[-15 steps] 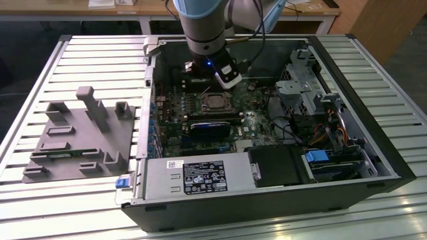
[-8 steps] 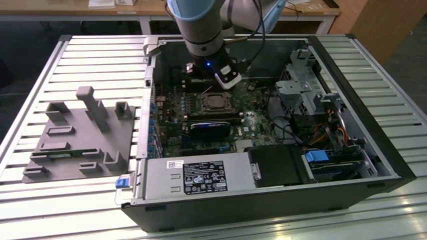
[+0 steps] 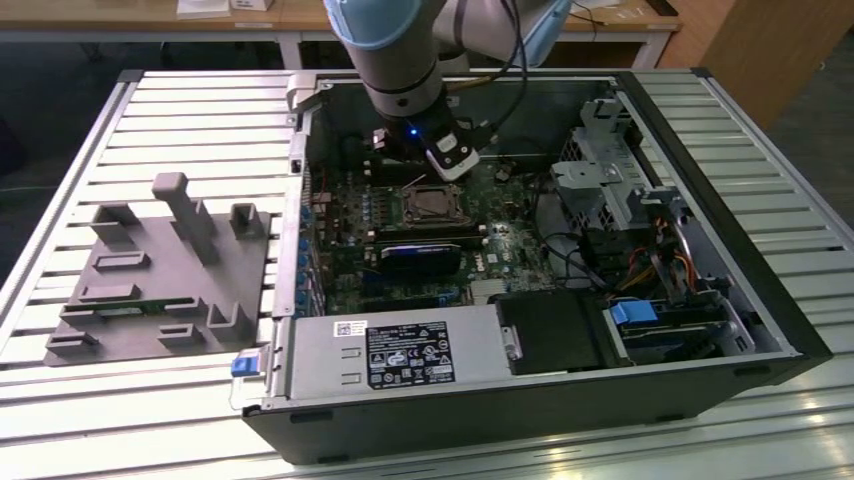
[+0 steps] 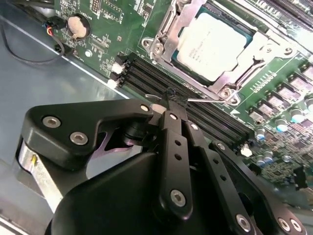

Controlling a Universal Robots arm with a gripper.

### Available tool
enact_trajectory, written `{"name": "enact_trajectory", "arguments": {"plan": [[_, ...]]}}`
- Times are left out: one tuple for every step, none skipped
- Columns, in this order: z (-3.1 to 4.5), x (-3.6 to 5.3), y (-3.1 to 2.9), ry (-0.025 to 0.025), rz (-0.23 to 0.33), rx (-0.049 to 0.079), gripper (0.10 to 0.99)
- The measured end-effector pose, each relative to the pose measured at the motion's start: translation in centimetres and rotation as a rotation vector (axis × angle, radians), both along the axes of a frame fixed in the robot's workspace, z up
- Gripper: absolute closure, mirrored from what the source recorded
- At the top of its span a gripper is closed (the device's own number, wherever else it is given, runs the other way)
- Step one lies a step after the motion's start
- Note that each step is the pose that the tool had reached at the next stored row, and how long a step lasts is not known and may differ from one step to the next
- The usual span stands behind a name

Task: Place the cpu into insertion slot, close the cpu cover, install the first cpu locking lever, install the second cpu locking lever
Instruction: 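Install the first cpu locking lever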

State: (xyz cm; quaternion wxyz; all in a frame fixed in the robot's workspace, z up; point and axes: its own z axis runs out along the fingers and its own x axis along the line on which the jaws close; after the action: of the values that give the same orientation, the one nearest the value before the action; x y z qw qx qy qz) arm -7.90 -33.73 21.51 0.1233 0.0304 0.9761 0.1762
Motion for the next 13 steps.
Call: {"name": "enact_trajectory", "arguments": {"plan": [[-0.1,0.0,0.03,-0.002,-0.006,0.0,0.98],[-0.2,-0.01,0.05,-0.0039,-0.012,0.0,0.98],[-0.3,-0.01,0.08,-0.0058,-0.018,-0.001,0.98],[-0.4,-0.01,0.1,-0.0078,-0.025,-0.001,0.98],[-0.5,-0.01,0.11,-0.0097,-0.032,-0.002,0.98],[-0.6,-0.01,0.13,-0.0118,-0.041,-0.002,0.98],[-0.7,-0.01,0.14,-0.0138,-0.049,-0.003,0.98],[-0.8,-0.01,0.14,-0.0158,-0.058,-0.003,0.98],[-0.88,-0.01,0.15,-0.0165,-0.069,-0.003,0.98],[-0.95,-0.01,0.17,-0.0166,-0.078,-0.003,0.98],[-1.01,-0.01,0.2,-0.0168,-0.086,-0.003,0.98],[-1.07,-0.01,0.26,-0.0169,-0.094,-0.003,0.98],[-1.13,-0.01,0.36,-0.0173,-0.099,-0.003,0.98]]}}
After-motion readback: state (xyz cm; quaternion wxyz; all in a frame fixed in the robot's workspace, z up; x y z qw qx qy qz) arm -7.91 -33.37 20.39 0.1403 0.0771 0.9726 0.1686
